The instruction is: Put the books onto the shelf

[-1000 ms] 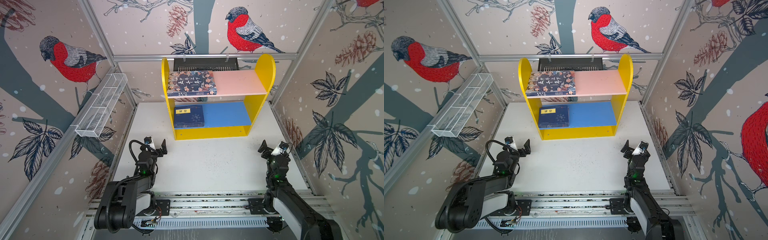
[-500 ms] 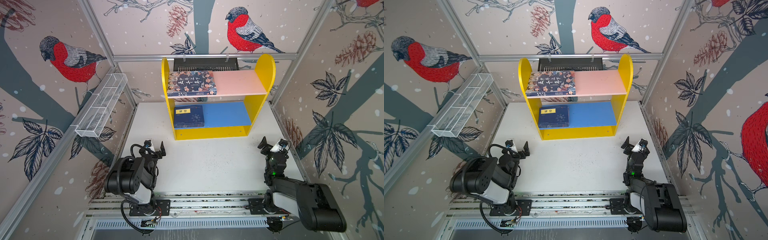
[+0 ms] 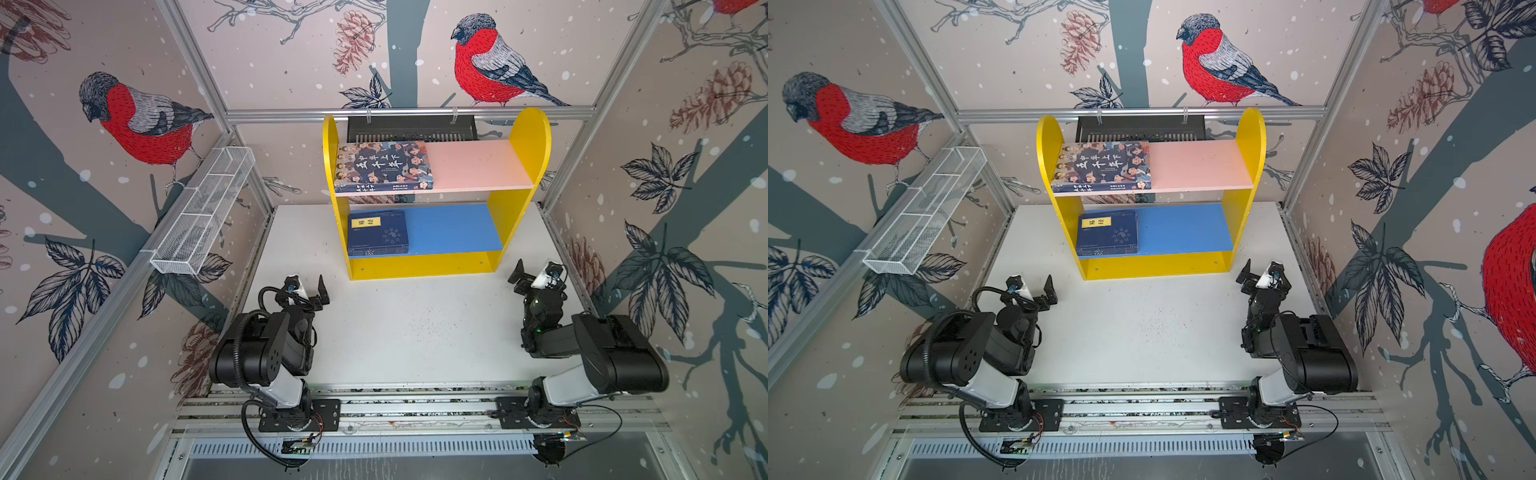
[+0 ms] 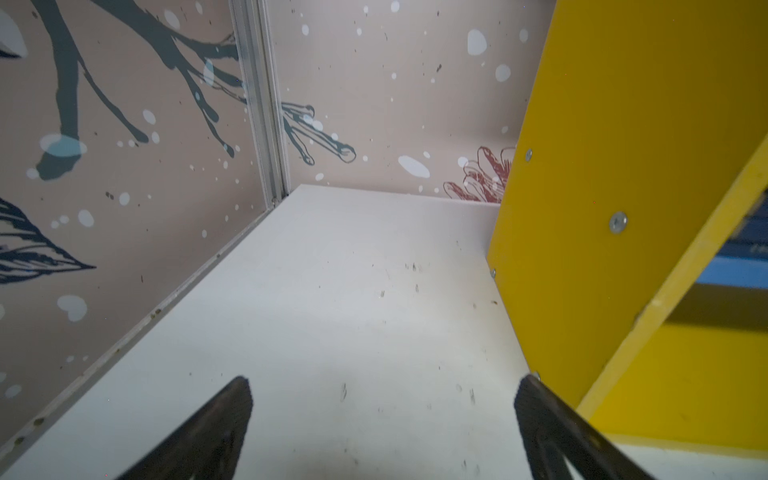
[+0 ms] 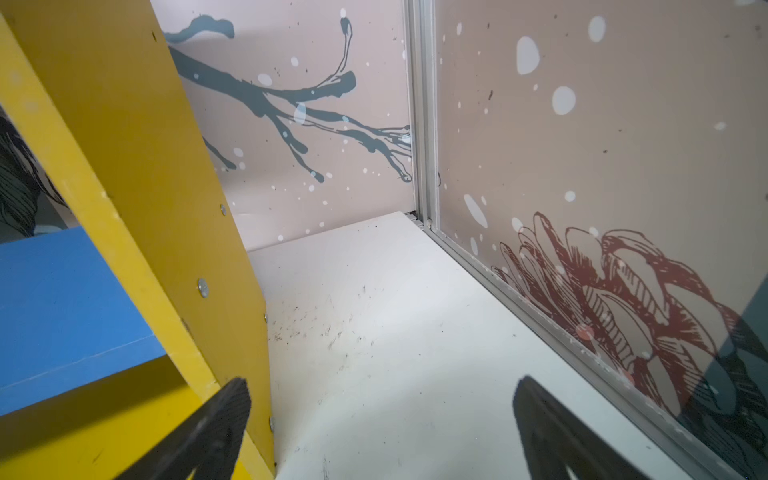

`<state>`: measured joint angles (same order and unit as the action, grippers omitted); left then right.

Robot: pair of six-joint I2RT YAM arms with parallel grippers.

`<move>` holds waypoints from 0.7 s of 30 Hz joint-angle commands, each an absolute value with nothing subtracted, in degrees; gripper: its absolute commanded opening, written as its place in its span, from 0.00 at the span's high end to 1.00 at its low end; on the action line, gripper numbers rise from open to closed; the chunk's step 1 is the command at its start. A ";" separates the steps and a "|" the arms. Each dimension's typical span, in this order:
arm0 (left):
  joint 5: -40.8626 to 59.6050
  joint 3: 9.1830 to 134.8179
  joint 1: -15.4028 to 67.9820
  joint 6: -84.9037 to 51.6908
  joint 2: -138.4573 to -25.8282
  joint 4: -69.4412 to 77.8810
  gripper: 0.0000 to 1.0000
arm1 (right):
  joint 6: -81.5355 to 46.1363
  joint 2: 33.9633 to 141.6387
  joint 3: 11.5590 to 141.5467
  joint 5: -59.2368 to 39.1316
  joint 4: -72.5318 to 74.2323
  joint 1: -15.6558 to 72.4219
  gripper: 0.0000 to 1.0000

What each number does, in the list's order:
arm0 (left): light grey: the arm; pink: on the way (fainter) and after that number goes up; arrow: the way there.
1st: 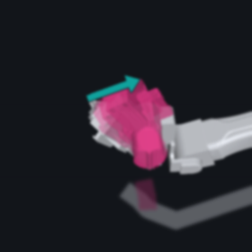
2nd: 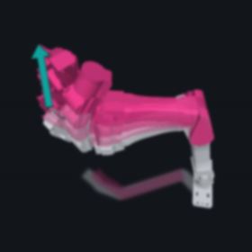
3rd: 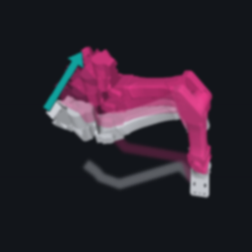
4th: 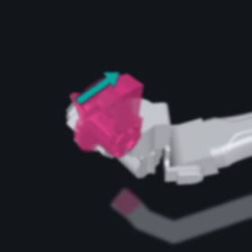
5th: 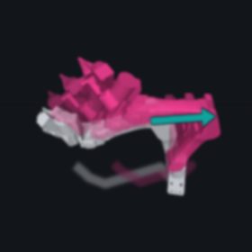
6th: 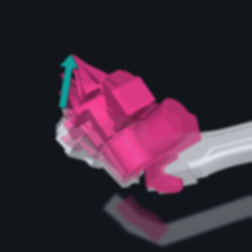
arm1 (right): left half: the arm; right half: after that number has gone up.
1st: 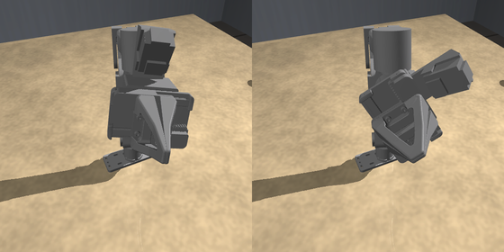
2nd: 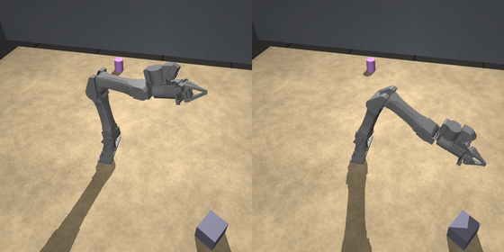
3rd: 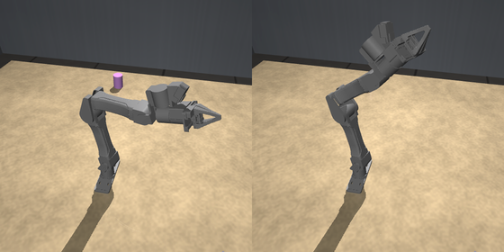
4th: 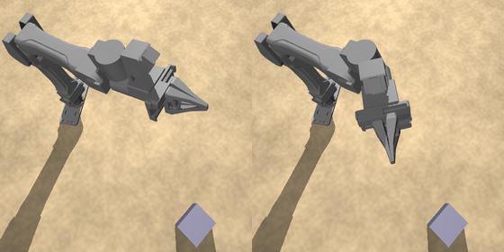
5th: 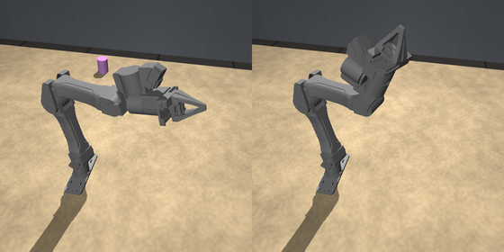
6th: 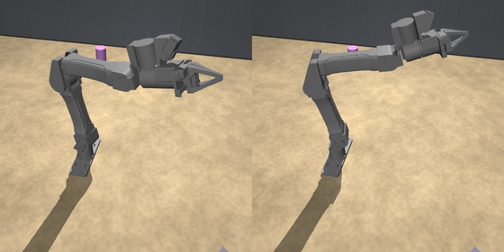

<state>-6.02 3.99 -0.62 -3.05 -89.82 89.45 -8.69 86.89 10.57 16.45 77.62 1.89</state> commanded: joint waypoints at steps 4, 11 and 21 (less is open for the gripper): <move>-7.38 7.81 -0.78 -3.65 -88.86 84.39 0.01 | -6.76 86.20 12.13 19.74 71.78 2.88 0.00; -7.23 9.28 -0.64 -3.60 -88.86 81.68 0.01 | -6.76 85.96 12.61 19.86 70.44 3.03 0.00; -6.06 10.85 -0.70 -3.25 -88.86 78.87 0.01 | -6.76 85.98 12.74 19.87 70.18 3.08 0.00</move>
